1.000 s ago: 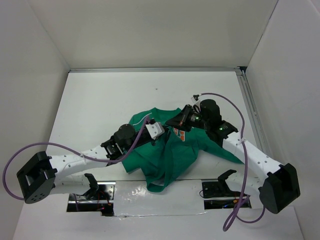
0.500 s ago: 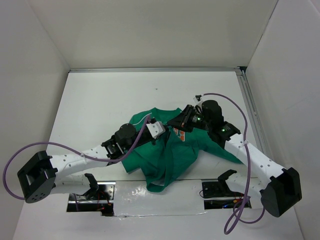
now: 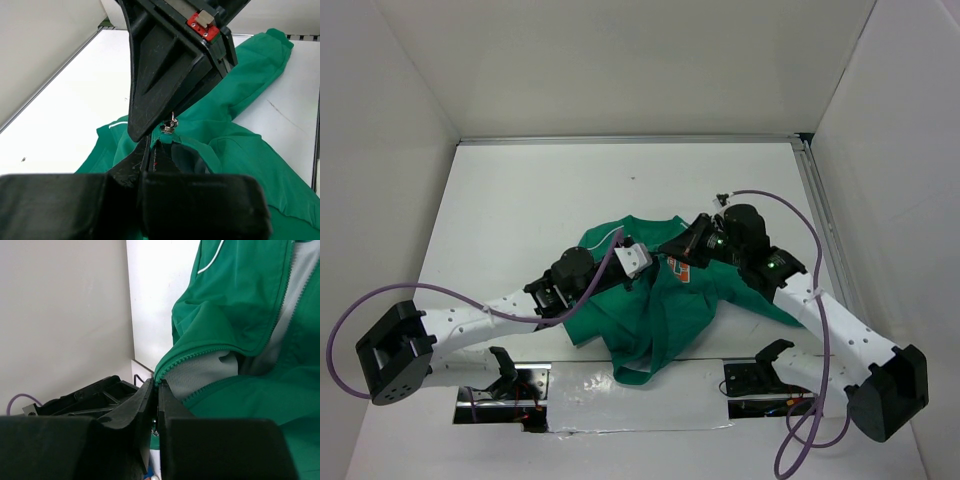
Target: Zip up the jacket
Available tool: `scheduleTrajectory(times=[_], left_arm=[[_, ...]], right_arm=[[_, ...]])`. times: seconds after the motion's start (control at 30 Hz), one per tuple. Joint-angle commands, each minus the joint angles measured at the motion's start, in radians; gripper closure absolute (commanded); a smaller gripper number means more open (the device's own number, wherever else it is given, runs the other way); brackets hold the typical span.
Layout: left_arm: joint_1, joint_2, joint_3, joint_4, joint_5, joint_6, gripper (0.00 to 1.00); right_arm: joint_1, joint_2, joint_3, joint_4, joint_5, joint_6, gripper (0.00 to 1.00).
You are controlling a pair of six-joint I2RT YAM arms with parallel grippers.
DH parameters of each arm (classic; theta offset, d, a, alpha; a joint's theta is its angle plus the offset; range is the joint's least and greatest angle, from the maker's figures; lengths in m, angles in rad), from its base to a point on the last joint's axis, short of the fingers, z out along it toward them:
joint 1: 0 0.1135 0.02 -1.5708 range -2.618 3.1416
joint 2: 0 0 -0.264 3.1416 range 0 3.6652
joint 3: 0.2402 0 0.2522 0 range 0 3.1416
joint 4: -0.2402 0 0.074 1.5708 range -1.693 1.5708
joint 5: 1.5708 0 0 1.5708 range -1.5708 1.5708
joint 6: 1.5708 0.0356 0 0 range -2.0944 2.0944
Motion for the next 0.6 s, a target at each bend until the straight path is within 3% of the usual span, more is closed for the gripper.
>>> scheduleTrajectory(times=[0.0,0.23,0.47,0.57], left_arm=[[0.018,-0.006,0.036,0.034,-0.101,0.001,1.00],[0.017,0.007,0.049,0.030,-0.101,-0.006,1.00],[0.012,-0.018,0.035,0.031,-0.081,-0.005,1.00],[0.012,-0.035,0.021,0.039,-0.082,-0.003,1.00]], right_arm=[[0.003,-0.066,0.050,-0.065,0.059,-0.006,0.86],[0.020,-0.037,0.033,0.002,-0.030,-0.010,0.75],[0.022,0.037,0.033,0.052,-0.079,-0.004,0.76],[0.022,0.052,0.030,0.068,-0.079,0.007,0.81]])
